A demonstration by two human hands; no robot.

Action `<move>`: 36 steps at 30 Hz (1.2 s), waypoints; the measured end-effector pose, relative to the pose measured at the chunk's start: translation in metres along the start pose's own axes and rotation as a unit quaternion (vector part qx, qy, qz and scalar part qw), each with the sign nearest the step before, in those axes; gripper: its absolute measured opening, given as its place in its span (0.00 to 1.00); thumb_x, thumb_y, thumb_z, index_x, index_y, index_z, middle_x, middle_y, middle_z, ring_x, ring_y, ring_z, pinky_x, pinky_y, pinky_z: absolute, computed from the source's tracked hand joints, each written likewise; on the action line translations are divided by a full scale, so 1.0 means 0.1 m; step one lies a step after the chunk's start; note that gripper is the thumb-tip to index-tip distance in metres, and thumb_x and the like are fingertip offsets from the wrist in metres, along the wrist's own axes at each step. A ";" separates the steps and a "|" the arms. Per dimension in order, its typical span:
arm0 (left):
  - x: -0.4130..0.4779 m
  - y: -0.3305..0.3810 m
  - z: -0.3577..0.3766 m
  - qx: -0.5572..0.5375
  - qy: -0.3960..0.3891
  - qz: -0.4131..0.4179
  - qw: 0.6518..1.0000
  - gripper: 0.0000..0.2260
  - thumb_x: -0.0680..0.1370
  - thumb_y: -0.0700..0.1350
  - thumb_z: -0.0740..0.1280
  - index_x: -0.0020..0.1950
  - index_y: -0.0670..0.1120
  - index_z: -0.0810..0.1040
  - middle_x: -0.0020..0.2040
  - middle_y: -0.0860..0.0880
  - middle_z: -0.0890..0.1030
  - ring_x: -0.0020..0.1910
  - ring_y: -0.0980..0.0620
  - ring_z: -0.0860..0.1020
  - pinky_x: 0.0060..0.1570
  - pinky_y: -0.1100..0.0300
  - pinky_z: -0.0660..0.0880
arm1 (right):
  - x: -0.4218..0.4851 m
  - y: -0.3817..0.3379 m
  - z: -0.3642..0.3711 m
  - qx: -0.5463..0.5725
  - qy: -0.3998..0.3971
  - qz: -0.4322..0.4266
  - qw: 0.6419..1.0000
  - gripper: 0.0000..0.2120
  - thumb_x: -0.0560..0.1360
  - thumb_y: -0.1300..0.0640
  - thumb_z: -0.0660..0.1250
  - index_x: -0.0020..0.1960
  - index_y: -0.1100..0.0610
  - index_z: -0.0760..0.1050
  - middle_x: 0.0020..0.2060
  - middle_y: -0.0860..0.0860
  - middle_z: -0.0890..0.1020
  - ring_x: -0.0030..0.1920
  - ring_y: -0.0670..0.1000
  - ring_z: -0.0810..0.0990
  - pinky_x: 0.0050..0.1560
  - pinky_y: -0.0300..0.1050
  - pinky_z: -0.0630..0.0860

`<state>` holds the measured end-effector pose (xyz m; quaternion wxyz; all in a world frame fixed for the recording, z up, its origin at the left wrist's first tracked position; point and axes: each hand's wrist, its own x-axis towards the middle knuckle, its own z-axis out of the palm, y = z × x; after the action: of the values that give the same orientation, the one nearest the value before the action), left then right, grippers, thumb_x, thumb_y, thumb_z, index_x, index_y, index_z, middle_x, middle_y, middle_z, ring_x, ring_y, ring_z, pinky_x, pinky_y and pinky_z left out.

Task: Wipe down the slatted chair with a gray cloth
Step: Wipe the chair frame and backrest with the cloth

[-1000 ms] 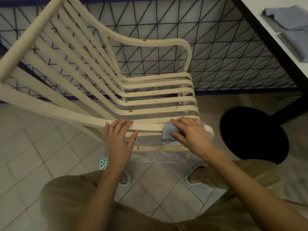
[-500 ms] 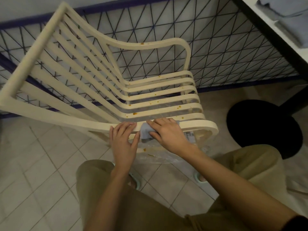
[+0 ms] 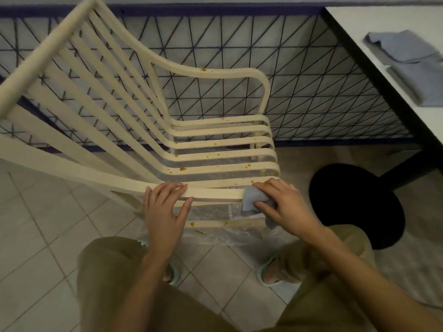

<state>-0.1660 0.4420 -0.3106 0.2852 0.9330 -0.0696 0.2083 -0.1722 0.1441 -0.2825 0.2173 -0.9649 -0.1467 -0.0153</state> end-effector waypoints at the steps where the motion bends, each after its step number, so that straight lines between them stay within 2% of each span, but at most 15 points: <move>1: 0.01 0.02 0.01 -0.009 0.003 -0.004 1.000 0.15 0.78 0.53 0.63 0.59 0.48 0.81 0.59 0.51 0.80 0.63 0.50 0.72 0.73 0.46 0.56 | 0.03 0.00 -0.03 -0.004 -0.010 0.003 1.000 0.20 0.76 0.44 0.64 0.66 0.49 0.72 0.54 0.46 0.77 0.55 0.49 0.74 0.53 0.42 0.64; 4: 0.01 0.01 0.03 -0.024 0.012 -0.016 1.000 0.14 0.80 0.51 0.61 0.58 0.47 0.81 0.58 0.50 0.80 0.63 0.51 0.72 0.73 0.46 0.56 | 0.18 -0.07 -0.07 -0.014 -0.058 0.008 0.998 0.20 0.75 0.43 0.66 0.64 0.47 0.74 0.54 0.47 0.79 0.54 0.50 0.76 0.50 0.44 0.68; 9: 0.00 0.01 0.03 -0.023 0.006 -0.018 1.000 0.14 0.80 0.51 0.61 0.58 0.48 0.81 0.58 0.51 0.80 0.63 0.51 0.73 0.74 0.49 0.55 | 0.45 -0.40 0.04 -0.020 -0.120 -0.017 0.992 0.18 0.79 0.38 0.55 0.57 0.48 0.76 0.50 0.49 0.81 0.48 0.52 0.78 0.49 0.49 0.73; 13: 0.00 -0.01 -0.01 -0.006 -0.017 -0.013 1.000 0.15 0.80 0.53 0.59 0.59 0.48 0.80 0.59 0.52 0.79 0.64 0.51 0.72 0.73 0.47 0.56 | 0.62 -0.84 0.37 -0.054 -0.035 -0.035 0.997 0.19 0.81 0.42 0.51 0.51 0.53 0.76 0.46 0.53 0.83 0.44 0.55 0.80 0.45 0.48 0.73; 18: 0.00 0.01 -0.04 0.000 -0.022 -0.037 0.999 0.17 0.81 0.51 0.55 0.59 0.48 0.80 0.60 0.50 0.80 0.65 0.53 0.70 0.73 0.52 0.53 | 0.76 -1.25 0.60 -0.096 0.031 0.001 0.995 0.20 0.80 0.45 0.51 0.45 0.55 0.76 0.39 0.54 0.83 0.38 0.55 0.80 0.42 0.49 0.74; 25: -0.01 0.00 -0.05 -0.001 -0.039 -0.038 0.999 0.18 0.81 0.53 0.55 0.61 0.48 0.79 0.61 0.51 0.79 0.66 0.52 0.70 0.74 0.48 0.53 | 0.65 -0.99 0.50 -0.094 0.044 -0.053 0.993 0.18 0.82 0.47 0.53 0.47 0.55 0.77 0.42 0.54 0.83 0.40 0.56 0.80 0.43 0.49 0.73; 32: -0.01 0.02 -0.06 -0.024 -0.032 -0.034 0.999 0.14 0.81 0.49 0.58 0.62 0.48 0.79 0.62 0.51 0.79 0.67 0.52 0.70 0.75 0.48 0.52 | 0.27 -0.45 0.22 -0.072 0.031 -0.027 0.997 0.16 0.82 0.46 0.52 0.50 0.53 0.74 0.45 0.51 0.80 0.44 0.52 0.77 0.47 0.49 0.71; 36: -0.01 0.02 -0.05 -0.028 -0.029 -0.039 0.998 0.14 0.81 0.49 0.59 0.61 0.48 0.80 0.61 0.51 0.79 0.66 0.51 0.70 0.75 0.46 0.52 | 0.02 -0.03 0.05 -0.026 0.026 0.027 0.999 0.15 0.82 0.46 0.51 0.54 0.51 0.73 0.47 0.47 0.77 0.47 0.48 0.73 0.49 0.44 0.67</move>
<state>-0.1693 0.4432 -0.3067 0.3174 0.9322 -0.0469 0.1675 -0.1713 0.1493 -0.2854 0.1960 -0.9731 -0.1144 -0.0383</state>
